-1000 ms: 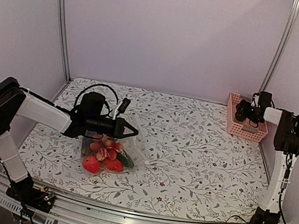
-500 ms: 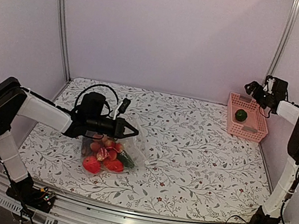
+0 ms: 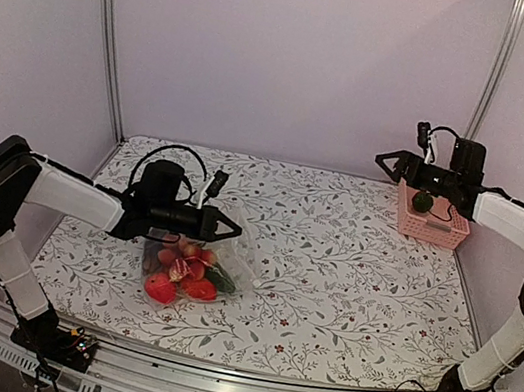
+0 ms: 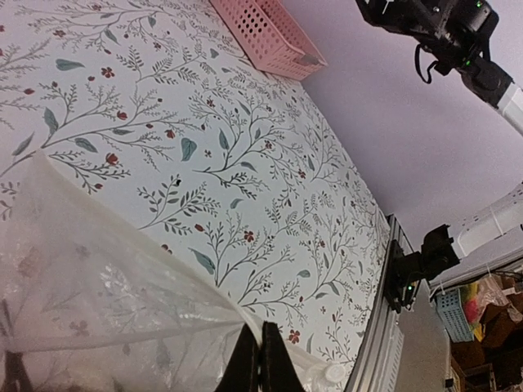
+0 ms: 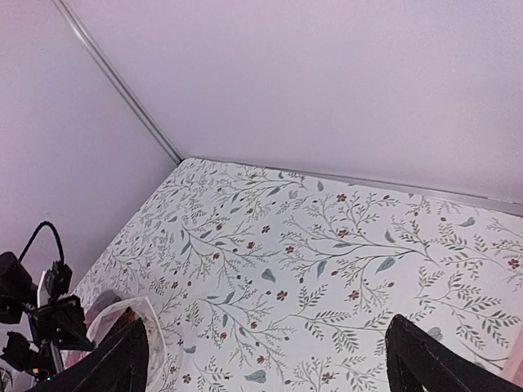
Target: Open the zip-top bag and remove the fake food
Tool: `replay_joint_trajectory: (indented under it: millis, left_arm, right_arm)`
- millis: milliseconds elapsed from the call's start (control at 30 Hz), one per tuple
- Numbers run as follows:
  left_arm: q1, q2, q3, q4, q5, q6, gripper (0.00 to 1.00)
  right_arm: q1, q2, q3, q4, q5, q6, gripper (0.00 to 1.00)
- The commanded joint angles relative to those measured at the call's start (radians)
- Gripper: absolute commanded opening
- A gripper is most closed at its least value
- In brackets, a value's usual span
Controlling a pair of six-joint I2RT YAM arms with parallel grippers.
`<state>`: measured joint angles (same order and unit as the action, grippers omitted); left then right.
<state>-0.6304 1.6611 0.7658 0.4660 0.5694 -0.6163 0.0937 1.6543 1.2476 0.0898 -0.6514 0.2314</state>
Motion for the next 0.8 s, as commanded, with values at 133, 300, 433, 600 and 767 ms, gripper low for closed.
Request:
replay_joint_trajectory:
  millis: [133, 300, 433, 600, 767]
  left_arm:
    - [-0.048, -0.051, -0.023, -0.017, -0.036, 0.041, 0.0]
    - [-0.075, -0.062, -0.043, 0.004, -0.054, 0.043, 0.0]
    - [-0.094, -0.069, -0.064, 0.032, -0.072, 0.047, 0.0]
    - [-0.112, -0.067, -0.074, 0.042, -0.087, 0.052, 0.0]
    - [-0.123, -0.066, -0.077, 0.061, -0.093, 0.056, 0.0]
  right_arm:
    - [0.25, -0.024, -0.126, -0.052, -0.123, -0.032, 0.95]
    - [0.381, 0.011, -0.177, -0.055, -0.129, 0.025, 0.85]
    - [0.464, 0.054, -0.206, -0.051, -0.15, 0.052, 0.78]
    - [0.55, 0.11, -0.217, -0.024, -0.163, 0.092, 0.68]
    - [0.607, 0.186, -0.207, 0.038, -0.195, 0.172, 0.58]
